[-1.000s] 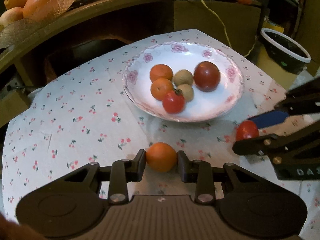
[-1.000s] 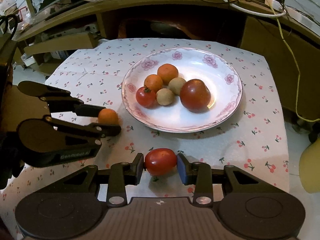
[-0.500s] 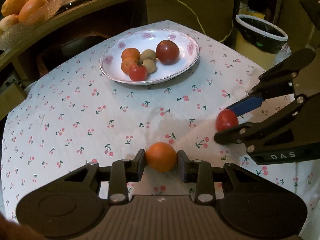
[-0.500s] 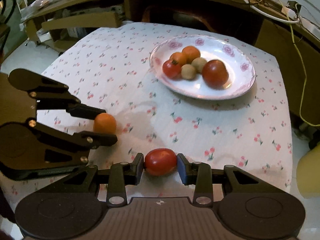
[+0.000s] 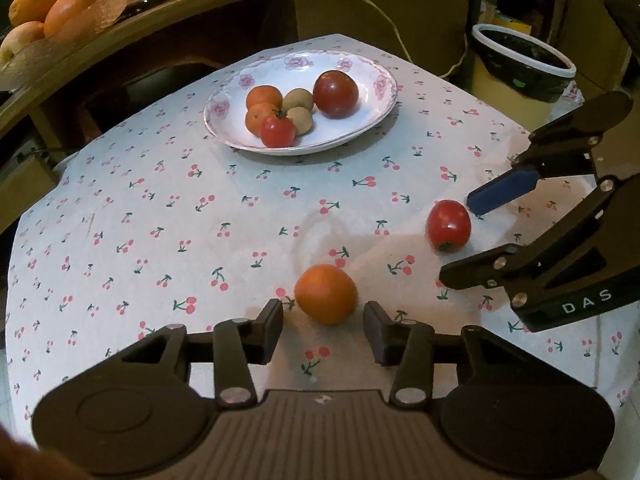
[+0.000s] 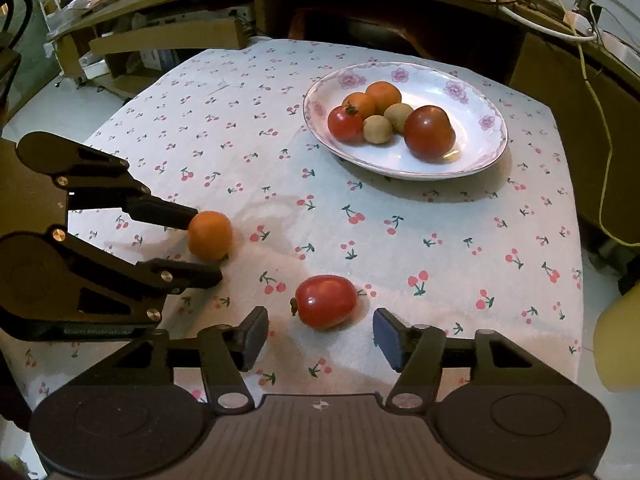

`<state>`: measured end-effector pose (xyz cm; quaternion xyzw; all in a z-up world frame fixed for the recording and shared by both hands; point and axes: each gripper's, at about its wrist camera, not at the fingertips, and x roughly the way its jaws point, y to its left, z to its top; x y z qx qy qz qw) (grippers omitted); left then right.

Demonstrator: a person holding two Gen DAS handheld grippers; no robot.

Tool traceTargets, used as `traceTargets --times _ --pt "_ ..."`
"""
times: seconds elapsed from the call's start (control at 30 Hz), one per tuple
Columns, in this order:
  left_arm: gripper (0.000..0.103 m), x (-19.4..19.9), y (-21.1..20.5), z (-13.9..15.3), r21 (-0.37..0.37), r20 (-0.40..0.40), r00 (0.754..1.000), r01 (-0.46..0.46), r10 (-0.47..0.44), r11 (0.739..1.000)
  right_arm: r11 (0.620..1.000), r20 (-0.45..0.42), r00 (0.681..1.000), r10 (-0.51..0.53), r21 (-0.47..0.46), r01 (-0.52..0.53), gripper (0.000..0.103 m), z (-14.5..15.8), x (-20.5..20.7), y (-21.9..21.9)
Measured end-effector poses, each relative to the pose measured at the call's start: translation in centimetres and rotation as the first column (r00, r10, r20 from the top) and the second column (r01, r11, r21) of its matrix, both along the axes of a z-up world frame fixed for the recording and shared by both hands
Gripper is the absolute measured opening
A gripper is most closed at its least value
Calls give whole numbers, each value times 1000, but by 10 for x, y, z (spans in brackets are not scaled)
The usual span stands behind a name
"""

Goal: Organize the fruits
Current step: 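Lift the red tomato and tangerine off the cloth with both tools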

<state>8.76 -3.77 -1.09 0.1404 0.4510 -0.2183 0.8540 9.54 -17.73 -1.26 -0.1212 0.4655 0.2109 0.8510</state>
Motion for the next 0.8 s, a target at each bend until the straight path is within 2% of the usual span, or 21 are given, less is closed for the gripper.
traceTargets --times 0.27,0.47,0.53,0.6,0.8 --pt "51 6 -2 2 -24 4 1000 -18 18 1000 1000 16 1000 -13 11 12 61 2 5 -2" --pt "50 6 -8 1 -30 8 1000 -4 4 1000 1000 9 1000 -3 -6 3 57 -2 7 0" --pt "38 6 -8 1 -28 7 1000 -3 3 1000 1000 10 1000 -7 -11 7 44 -1 7 0" --pt "38 6 -9 1 -27 4 1000 0 0 1000 1000 3 1000 -11 -8 11 37 0 8 -1" --pt "38 6 -14 7 -27 16 1000 12 -11 1000 1000 1 1000 -18 -11 18 37 1 8 0"
